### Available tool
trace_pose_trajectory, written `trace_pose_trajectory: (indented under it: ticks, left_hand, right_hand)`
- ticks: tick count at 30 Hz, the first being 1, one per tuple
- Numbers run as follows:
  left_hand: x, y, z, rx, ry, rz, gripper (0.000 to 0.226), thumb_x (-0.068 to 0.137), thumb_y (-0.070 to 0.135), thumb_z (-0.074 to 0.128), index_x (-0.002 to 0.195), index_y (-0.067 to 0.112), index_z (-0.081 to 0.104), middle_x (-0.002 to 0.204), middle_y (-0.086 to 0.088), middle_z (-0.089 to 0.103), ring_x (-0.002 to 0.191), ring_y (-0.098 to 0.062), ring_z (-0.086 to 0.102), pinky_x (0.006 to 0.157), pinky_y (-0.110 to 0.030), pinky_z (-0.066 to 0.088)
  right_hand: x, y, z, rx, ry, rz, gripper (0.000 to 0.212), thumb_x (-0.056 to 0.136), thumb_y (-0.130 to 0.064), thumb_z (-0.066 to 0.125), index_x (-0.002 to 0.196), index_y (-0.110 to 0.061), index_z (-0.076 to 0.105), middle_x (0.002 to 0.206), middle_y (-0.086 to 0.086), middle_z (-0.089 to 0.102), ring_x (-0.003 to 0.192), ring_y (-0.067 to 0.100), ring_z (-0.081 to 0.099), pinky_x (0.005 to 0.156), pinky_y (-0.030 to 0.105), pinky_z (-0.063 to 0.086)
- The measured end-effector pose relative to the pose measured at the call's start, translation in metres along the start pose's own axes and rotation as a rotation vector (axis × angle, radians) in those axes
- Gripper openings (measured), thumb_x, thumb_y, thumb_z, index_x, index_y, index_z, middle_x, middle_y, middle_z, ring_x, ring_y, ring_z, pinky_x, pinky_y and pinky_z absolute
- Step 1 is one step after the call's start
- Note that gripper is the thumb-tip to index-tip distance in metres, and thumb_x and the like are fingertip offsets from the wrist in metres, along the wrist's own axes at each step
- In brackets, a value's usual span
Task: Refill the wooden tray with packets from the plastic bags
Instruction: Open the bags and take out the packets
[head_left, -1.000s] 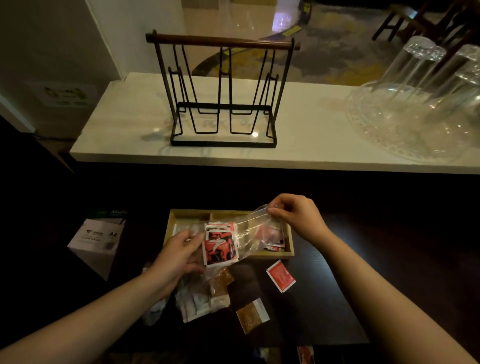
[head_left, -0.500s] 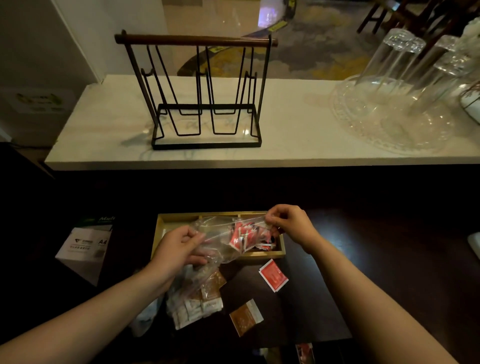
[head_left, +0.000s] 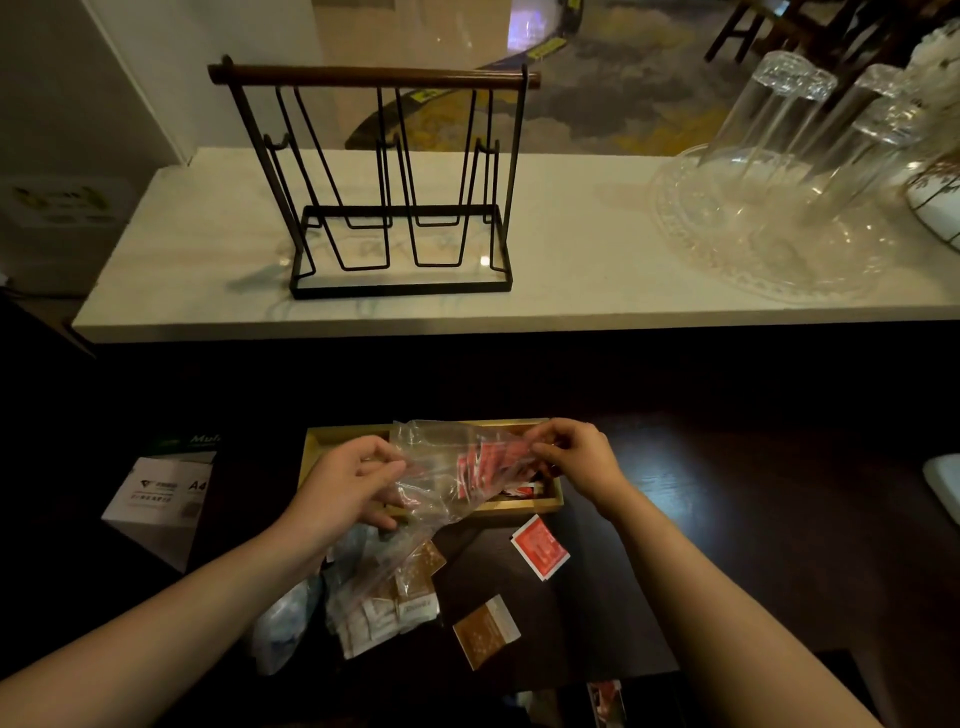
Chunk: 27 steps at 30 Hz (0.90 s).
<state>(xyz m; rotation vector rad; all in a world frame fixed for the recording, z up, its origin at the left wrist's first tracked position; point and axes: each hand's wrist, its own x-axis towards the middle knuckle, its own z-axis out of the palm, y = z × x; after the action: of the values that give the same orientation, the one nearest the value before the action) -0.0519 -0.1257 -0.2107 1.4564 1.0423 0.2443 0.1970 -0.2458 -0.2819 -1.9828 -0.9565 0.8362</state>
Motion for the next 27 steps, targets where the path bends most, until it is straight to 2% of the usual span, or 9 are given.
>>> trace_pose_trajectory:
  ticks: [4,8,12,15,17,23,27]
  left_hand:
    - [-0.002,0.003,0.000,0.033,0.004,-0.010,0.011,0.093,0.010,0.054,0.098,0.003,0.061,0.097,-0.003,0.073,0.085,-0.030,0.068,0.054,-0.026,0.059]
    - [-0.006,0.003,-0.001,0.030,-0.017,0.001,0.008,0.092,0.009,0.054,0.096,0.005,0.061,0.080,0.008,0.076,0.071,-0.017,0.067,0.054,-0.026,0.059]
    - [-0.007,0.004,-0.003,0.054,0.009,0.014,0.013,0.093,0.009,0.053,0.102,0.002,0.060,0.090,0.002,0.072,0.070,-0.013,0.065,0.055,-0.025,0.059]
    - [-0.007,0.007,-0.003,0.038,0.004,0.018,0.014,0.093,0.009,0.052,0.104,0.002,0.059,0.099,-0.002,0.073,0.071,-0.013,0.067,0.057,-0.025,0.059]
    - [-0.008,0.008,-0.002,0.021,0.004,0.024,0.014,0.094,0.010,0.052,0.104,0.003,0.058,0.102,-0.003,0.073,0.070,-0.012,0.069,0.057,-0.025,0.059]
    - [-0.011,0.007,-0.002,0.055,0.037,0.045,0.012,0.092,0.010,0.055,0.101,0.005,0.061,0.092,-0.002,0.075,0.076,-0.021,0.069,0.060,-0.031,0.060]
    - [-0.011,0.008,-0.005,0.072,0.061,0.067,0.010,0.090,0.011,0.058,0.098,0.008,0.063,0.084,-0.008,0.074,0.078,-0.026,0.070,0.064,-0.034,0.060]
  right_hand:
    - [-0.003,0.000,0.003,0.038,0.049,0.010,0.019,0.088,-0.013,0.062,0.086,-0.031,0.065,0.097,-0.002,0.066,0.088,0.010,0.065,0.068,0.020,0.056]
    - [-0.003,-0.001,0.007,0.033,0.110,0.012,0.019,0.086,-0.011,0.065,0.086,-0.029,0.068,0.088,-0.009,0.066,0.082,0.005,0.064,0.066,0.016,0.054]
    - [-0.003,-0.003,0.009,0.061,0.172,-0.012,0.021,0.085,-0.007,0.065,0.087,-0.027,0.068,0.084,-0.012,0.065,0.081,0.005,0.064,0.071,0.020,0.055]
    - [-0.004,-0.001,0.012,0.108,0.165,0.004,0.018,0.086,-0.008,0.064,0.090,-0.025,0.068,0.086,-0.002,0.069,0.083,0.014,0.068,0.075,0.028,0.058]
    - [-0.004,-0.001,0.013,0.126,0.187,-0.001,0.015,0.087,-0.010,0.063,0.092,-0.022,0.070,0.088,-0.001,0.070,0.084,0.013,0.068,0.076,0.032,0.059]
    - [-0.012,-0.002,0.009,0.172,0.201,0.009,0.025,0.087,-0.008,0.062,0.086,-0.032,0.067,0.091,-0.003,0.069,0.088,0.013,0.066,0.077,0.035,0.059]
    - [-0.016,-0.005,0.008,0.183,0.202,-0.018,0.024,0.087,-0.008,0.062,0.087,-0.031,0.067,0.092,-0.002,0.068,0.091,0.016,0.066,0.078,0.035,0.058]
